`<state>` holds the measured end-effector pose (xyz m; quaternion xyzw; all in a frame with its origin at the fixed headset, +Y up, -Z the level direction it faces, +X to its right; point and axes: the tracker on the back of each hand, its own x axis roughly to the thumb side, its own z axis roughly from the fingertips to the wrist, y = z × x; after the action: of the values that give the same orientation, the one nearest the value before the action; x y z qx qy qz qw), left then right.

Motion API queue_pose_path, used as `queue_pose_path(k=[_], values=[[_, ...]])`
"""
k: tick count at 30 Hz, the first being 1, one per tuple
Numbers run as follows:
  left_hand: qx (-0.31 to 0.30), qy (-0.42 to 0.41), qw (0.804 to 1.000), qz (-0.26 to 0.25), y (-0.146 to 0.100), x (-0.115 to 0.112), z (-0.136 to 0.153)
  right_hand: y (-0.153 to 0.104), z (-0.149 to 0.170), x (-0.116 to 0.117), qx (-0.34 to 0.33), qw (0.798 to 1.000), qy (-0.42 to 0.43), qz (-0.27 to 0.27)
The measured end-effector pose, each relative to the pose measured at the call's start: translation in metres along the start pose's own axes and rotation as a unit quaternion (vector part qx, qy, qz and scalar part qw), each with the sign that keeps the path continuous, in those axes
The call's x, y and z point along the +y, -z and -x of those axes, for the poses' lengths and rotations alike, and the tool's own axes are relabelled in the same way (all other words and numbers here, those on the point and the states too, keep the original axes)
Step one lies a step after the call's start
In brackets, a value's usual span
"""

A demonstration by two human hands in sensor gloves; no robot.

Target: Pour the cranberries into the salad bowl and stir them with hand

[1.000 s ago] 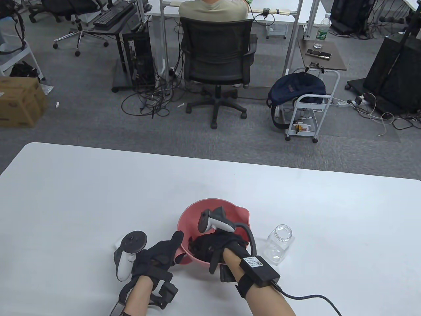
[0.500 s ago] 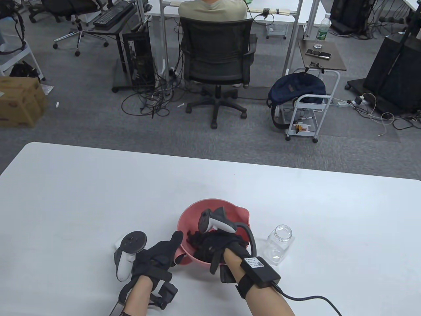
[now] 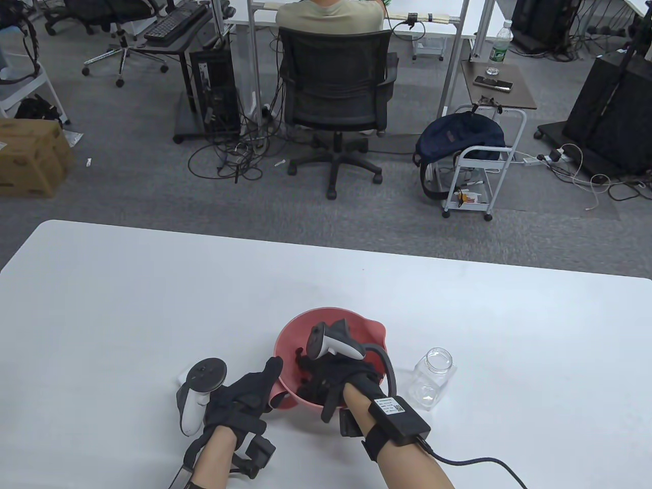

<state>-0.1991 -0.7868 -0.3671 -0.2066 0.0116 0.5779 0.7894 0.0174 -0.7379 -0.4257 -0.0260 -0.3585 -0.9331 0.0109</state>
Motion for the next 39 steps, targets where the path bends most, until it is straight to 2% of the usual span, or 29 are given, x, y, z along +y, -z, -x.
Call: queue_pose_path(k=[14,24,29,32,39], values=[[0.001,-0.001,1.000,0.000,-0.0002,0.0000,0.0001,0.0019,0.0028,-0.0003,0.012,1.000,0.019,0.008],[0.004,0.001,1.000,0.000,-0.0007,0.0004,0.0000,0.0012,0.0048,-0.0014,0.054,0.998,-0.002,0.012],[0.005,0.002,1.000,0.001,-0.0005,0.0009,-0.0002,0.0024,0.0054,-0.0002,0.049,0.999,0.001,-0.003],[0.006,0.002,1.000,0.002,-0.0004,0.0011,-0.0002,0.0048,0.0045,0.0010,0.024,1.000,0.010,-0.017],[0.009,0.002,1.000,0.004,-0.0003,0.0016,-0.0006,0.0055,0.0039,0.0018,0.030,0.999,-0.002,-0.024]])
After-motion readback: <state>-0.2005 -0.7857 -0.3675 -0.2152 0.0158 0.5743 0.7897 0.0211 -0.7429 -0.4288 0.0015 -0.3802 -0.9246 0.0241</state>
